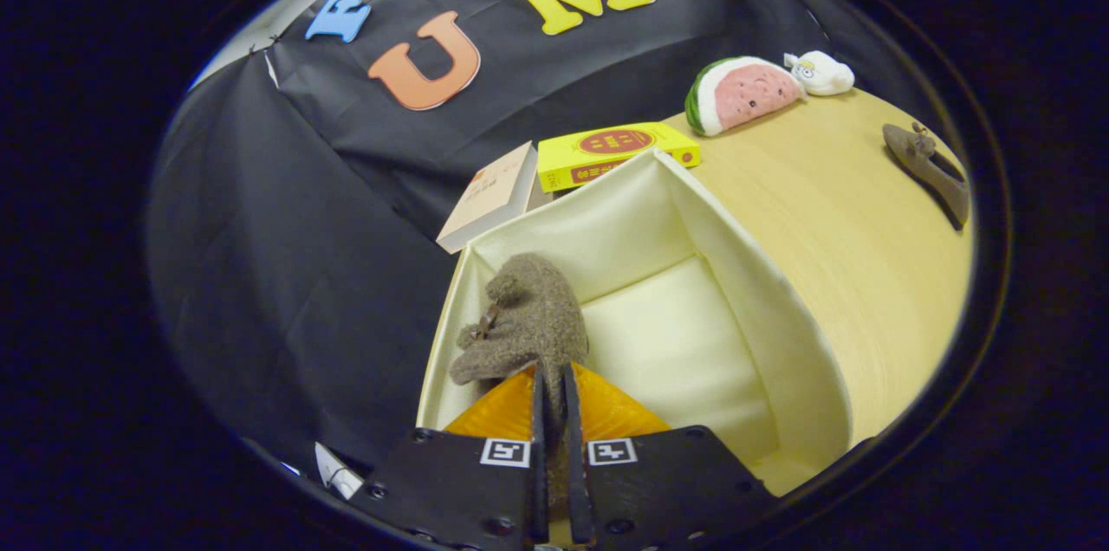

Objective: Open the storage box then place both shoes into the box .Put the left shoe in first, then the right shoe, with the right side of both shoes facing outward in a uniform manner.

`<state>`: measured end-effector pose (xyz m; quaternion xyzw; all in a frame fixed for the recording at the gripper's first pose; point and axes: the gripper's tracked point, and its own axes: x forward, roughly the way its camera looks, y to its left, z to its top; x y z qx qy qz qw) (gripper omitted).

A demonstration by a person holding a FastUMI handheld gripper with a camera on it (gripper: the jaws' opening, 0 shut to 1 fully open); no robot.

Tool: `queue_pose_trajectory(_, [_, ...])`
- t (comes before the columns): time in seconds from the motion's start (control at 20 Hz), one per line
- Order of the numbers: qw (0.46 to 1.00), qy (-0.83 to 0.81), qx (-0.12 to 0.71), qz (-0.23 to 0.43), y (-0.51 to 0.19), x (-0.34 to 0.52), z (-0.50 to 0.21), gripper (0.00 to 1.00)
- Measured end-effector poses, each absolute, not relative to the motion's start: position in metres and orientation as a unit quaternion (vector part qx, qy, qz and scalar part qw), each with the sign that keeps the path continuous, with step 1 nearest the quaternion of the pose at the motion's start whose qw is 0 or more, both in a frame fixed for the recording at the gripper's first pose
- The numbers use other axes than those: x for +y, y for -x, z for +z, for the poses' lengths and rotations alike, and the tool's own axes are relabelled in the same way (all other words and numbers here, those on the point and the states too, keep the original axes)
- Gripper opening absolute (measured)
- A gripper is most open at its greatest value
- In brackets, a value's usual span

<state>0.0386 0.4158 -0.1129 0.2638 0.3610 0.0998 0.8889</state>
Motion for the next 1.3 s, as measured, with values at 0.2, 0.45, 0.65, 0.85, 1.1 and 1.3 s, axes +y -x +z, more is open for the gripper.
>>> queue_pose_trajectory(0.2, [0.887,-0.263,0.356,0.130,-0.042,0.425,-0.105,0.23])
queue_pose_trajectory(0.45, [0.928,-0.161,0.293,0.162,-0.028,0.411,-0.072,0.74])
queue_pose_trajectory(0.65, [0.950,-0.099,0.239,0.177,-0.013,0.370,-0.036,0.95])
queue_pose_trajectory(0.85, [0.968,-0.070,0.177,0.163,-0.018,0.306,0.008,0.96])
queue_pose_trajectory(1.1, [0.981,-0.047,0.143,0.126,-0.031,0.209,0.024,0.96])
queue_pose_trajectory(1.3, [0.987,-0.021,0.126,0.101,-0.033,0.131,0.022,0.96])
